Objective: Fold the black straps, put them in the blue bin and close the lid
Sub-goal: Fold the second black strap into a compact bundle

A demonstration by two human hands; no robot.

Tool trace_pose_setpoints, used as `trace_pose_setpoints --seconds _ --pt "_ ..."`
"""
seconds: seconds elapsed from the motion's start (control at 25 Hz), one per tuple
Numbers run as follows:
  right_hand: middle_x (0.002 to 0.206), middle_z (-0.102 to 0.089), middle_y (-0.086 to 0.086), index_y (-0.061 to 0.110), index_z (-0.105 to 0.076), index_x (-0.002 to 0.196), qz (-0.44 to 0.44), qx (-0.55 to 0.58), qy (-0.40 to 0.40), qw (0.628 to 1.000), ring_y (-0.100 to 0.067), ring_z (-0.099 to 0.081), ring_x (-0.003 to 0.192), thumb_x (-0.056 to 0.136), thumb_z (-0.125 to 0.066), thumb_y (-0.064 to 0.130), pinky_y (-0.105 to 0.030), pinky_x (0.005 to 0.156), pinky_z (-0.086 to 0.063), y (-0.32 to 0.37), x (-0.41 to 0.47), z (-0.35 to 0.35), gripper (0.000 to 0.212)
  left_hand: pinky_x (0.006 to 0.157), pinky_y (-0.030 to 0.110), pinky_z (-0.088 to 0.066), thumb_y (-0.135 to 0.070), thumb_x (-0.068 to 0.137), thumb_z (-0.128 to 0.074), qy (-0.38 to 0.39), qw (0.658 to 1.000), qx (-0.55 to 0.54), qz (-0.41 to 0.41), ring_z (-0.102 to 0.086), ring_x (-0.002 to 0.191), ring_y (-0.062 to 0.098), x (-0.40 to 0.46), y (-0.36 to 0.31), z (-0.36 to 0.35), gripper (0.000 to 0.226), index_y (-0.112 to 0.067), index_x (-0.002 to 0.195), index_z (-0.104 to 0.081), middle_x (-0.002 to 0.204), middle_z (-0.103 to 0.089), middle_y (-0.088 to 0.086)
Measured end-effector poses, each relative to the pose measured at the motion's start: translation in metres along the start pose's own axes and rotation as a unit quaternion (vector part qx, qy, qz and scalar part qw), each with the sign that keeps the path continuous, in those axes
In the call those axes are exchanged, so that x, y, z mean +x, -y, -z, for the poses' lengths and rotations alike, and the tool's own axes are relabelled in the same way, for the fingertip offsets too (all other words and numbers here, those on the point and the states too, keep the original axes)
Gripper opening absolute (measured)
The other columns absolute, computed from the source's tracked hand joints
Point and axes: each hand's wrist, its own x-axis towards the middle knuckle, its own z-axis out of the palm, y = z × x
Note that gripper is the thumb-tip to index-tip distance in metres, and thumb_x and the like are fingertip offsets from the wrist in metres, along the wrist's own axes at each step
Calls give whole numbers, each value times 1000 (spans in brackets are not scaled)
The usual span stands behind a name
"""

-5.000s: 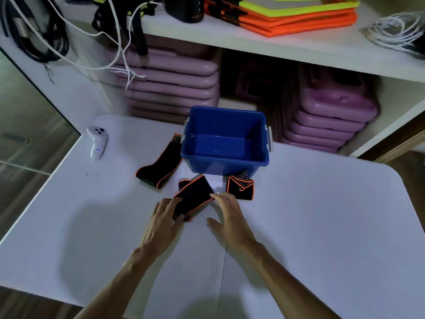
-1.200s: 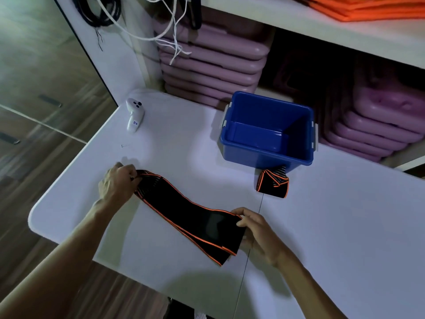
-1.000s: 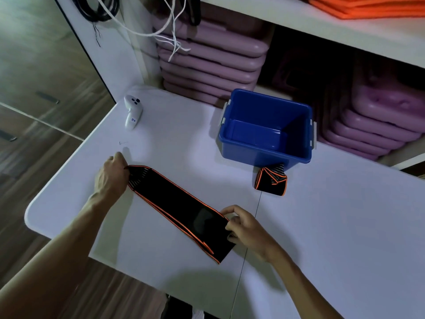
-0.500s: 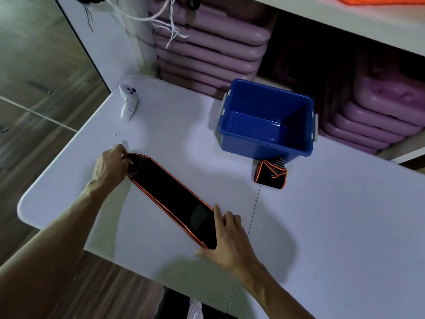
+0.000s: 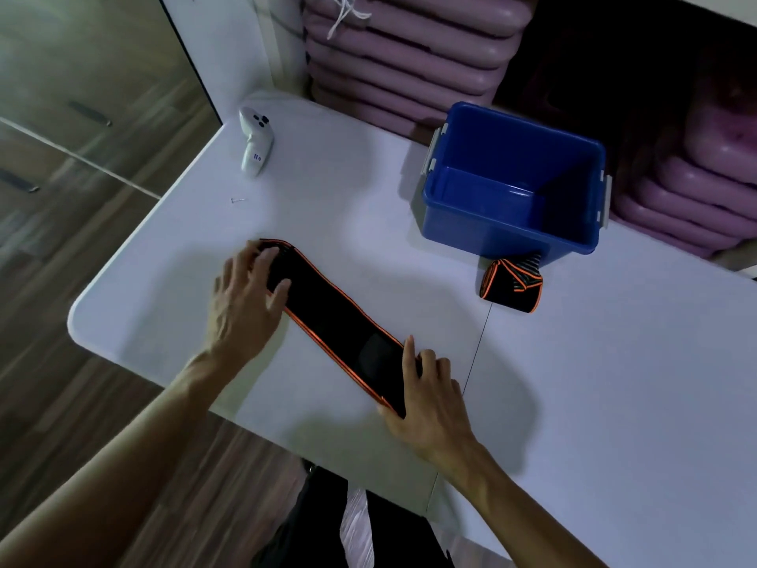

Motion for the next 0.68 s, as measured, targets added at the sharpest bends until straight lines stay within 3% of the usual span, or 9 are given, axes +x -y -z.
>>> trace_pose_setpoints --seconds 0.08,0.16,0.36,0.48,0.6,0.68 --pt "133 -38 -11 6 -7 155 5 2 -8 1000 -28 -42 110 83 -57 59 -37 84 -51 -1 -1 -1 102 114 47 -24 -46 97 -35 98 993 22 -60 -20 145 33 -16 0 -24 59 -15 147 -32 157 -24 16" --pt "128 -42 -12 5 -16 154 9 -1 -29 1000 -28 -45 105 81 -59 59 -38 80 -53 -4 -3 -6 100 117 50 -19 -53 96 -27 158 986 29 -40 -9 147 32 -11 12 -40 66 -17 151 -23 160 -13 14" --pt "127 -45 -10 8 -31 149 12 -1 -75 997 -26 -45 104 83 -56 62 -37 79 -56 -8 -11 -19 89 117 54 -6 -55 96 -32 209 977 45 -24 1 148 24 5 33 -34 68 -26 153 -7 162 2 7" --pt "128 -46 -9 11 -36 147 18 24 -102 994 -25 -44 108 86 -54 64 -37 86 -56 -8 -17 -23 83 117 53 -7 -51 97 -34 197 979 43 -31 -1 148 26 7 30 -35 67 -22 153 -11 161 -1 10" --pt "137 -42 -11 14 -35 149 36 52 -101 993 -26 -40 119 90 -48 67 -38 96 -51 -11 -24 -25 80 112 50 -24 -33 96 -52 91 990 64 -86 -31 138 39 1 20 -33 51 -9 141 -43 150 -35 21" --pt "146 -35 -12 14 -29 152 62 89 -77 991 -26 -33 129 91 -48 67 -37 103 -46 -13 -30 -25 83 106 47 -31 -18 92 -59 15 991 43 -123 -42 128 39 -9 0 -30 38 -9 128 -57 137 -49 20"
